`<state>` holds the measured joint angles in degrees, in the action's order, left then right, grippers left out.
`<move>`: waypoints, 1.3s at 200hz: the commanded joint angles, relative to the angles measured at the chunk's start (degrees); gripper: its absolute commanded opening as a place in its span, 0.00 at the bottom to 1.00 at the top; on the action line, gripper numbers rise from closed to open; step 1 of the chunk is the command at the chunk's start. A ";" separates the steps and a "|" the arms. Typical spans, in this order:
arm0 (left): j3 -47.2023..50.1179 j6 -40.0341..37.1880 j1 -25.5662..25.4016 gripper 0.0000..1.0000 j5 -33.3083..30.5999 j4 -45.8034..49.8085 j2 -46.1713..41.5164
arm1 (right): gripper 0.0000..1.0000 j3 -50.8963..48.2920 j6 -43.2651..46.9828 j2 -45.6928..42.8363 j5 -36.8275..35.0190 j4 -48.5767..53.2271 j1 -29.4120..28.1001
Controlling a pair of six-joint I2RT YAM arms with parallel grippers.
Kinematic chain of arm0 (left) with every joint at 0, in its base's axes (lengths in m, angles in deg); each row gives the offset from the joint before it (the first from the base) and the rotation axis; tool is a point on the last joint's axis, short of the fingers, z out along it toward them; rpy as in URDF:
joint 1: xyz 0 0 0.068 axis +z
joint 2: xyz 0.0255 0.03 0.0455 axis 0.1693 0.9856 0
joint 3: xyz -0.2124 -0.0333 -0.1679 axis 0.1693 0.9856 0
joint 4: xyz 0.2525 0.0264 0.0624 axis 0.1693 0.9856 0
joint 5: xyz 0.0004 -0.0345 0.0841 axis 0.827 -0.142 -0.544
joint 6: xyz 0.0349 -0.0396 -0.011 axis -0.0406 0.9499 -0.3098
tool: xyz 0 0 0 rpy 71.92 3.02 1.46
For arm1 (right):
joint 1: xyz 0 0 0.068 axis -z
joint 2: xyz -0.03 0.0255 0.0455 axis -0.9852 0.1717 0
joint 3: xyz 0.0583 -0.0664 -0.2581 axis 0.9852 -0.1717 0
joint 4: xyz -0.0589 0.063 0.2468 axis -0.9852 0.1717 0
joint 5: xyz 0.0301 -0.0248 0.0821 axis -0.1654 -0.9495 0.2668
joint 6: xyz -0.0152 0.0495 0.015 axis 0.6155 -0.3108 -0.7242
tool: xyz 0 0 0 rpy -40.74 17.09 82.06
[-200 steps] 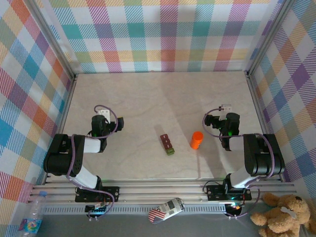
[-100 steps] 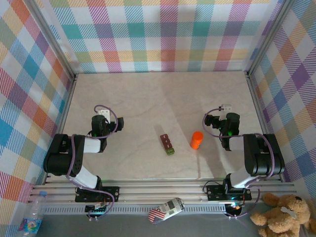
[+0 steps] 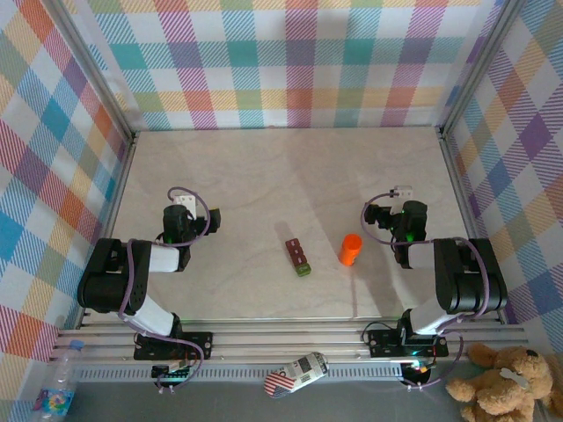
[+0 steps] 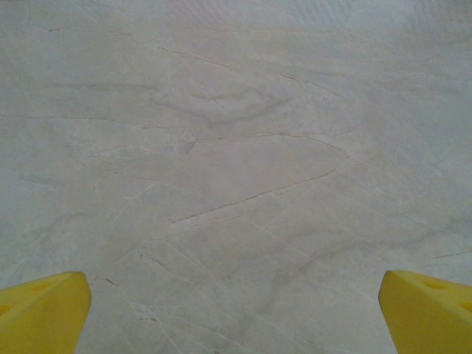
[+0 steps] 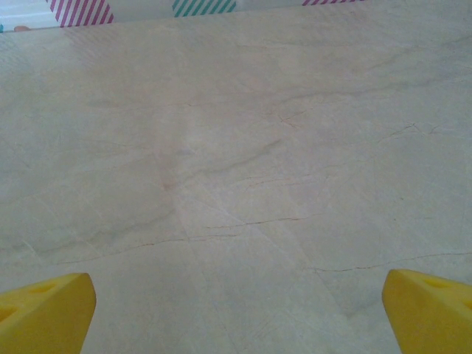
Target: Sort the pills into containers
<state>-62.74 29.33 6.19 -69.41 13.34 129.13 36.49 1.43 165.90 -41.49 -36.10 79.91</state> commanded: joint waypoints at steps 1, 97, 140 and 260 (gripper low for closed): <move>-3.73 0.70 0.82 1.00 -0.19 5.37 -2.98 | 0.99 0.07 -1.01 -3.13 -2.08 -0.24 -0.05; -21.05 13.08 0.67 1.00 -7.77 46.58 -19.98 | 0.99 20.23 -22.15 -21.15 -11.32 50.76 0.27; -28.13 24.01 0.22 1.00 -1.61 62.99 -26.42 | 0.99 24.89 -18.00 -27.66 10.52 57.93 -1.02; -20.28 36.45 -7.45 1.00 2.92 65.54 -33.08 | 0.87 29.69 -20.43 -20.67 6.12 73.90 -40.18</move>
<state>-84.71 62.68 -0.30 -67.69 78.23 95.20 64.78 -17.28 141.31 -31.08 34.83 45.40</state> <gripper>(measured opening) 0.998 0.874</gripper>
